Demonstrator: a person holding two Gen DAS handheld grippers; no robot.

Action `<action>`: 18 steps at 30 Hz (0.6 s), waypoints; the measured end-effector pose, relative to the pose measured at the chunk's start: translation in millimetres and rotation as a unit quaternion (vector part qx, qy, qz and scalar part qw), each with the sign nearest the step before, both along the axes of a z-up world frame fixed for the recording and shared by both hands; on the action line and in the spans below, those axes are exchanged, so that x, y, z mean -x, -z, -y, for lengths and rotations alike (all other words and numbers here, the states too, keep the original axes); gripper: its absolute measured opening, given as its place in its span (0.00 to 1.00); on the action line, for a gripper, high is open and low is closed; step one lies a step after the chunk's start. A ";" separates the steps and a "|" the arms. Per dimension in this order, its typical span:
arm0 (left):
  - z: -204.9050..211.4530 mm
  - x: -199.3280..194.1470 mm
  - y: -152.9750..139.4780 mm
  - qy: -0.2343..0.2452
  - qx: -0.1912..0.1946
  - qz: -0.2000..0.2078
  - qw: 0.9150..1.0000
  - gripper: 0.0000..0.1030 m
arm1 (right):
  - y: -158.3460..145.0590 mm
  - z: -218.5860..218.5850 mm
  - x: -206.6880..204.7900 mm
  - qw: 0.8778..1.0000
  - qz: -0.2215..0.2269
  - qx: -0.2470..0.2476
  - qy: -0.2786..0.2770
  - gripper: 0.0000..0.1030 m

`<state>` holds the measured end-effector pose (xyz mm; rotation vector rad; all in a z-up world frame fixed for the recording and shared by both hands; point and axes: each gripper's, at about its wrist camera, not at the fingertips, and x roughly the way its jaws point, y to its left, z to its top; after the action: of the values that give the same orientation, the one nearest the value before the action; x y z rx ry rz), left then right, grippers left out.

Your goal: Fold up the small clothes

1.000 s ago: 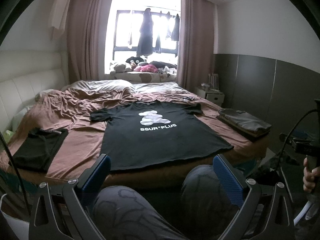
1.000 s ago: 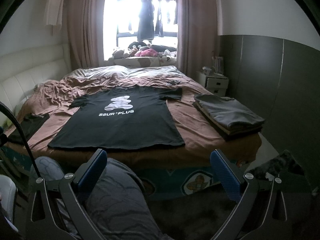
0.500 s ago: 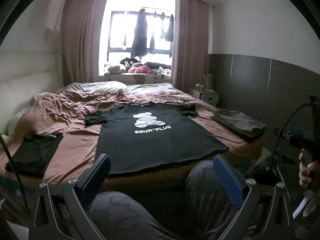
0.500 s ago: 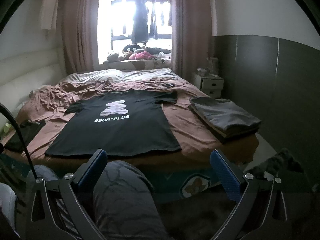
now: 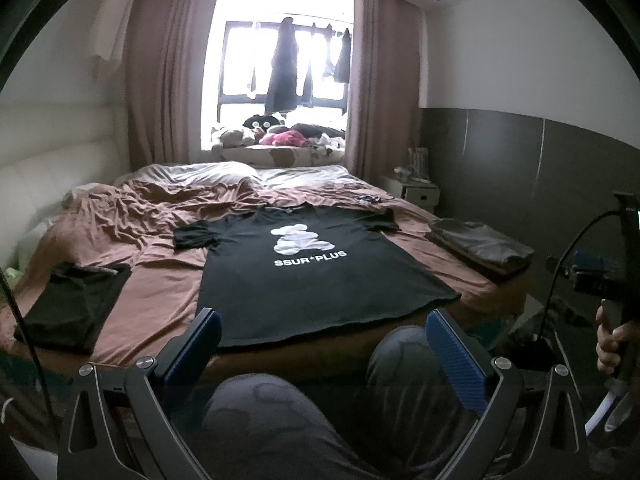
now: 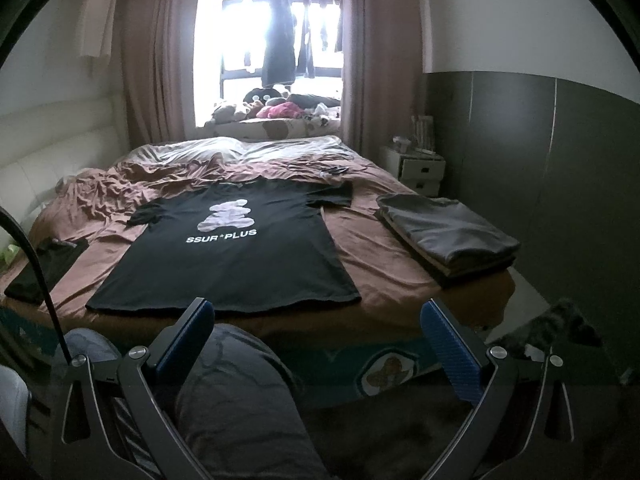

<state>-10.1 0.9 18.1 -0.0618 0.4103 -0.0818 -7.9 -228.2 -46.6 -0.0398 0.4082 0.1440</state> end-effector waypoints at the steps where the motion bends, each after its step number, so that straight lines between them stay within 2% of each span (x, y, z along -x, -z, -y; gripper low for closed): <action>1: -0.9 0.2 -1.0 0.001 0.001 0.001 1.000 1.00 | -0.2 0.2 0.0 1.000 0.000 0.000 0.000 1.00; 18: -29.0 -20.5 -4.3 -0.015 0.010 -0.004 1.000 1.00 | -6.2 -5.0 -11.6 1.000 0.000 0.006 0.002 1.00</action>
<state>10.5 29.9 22.4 -0.0883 0.4171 -0.0570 3.8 -223.2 -40.4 -0.0514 0.4083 0.1371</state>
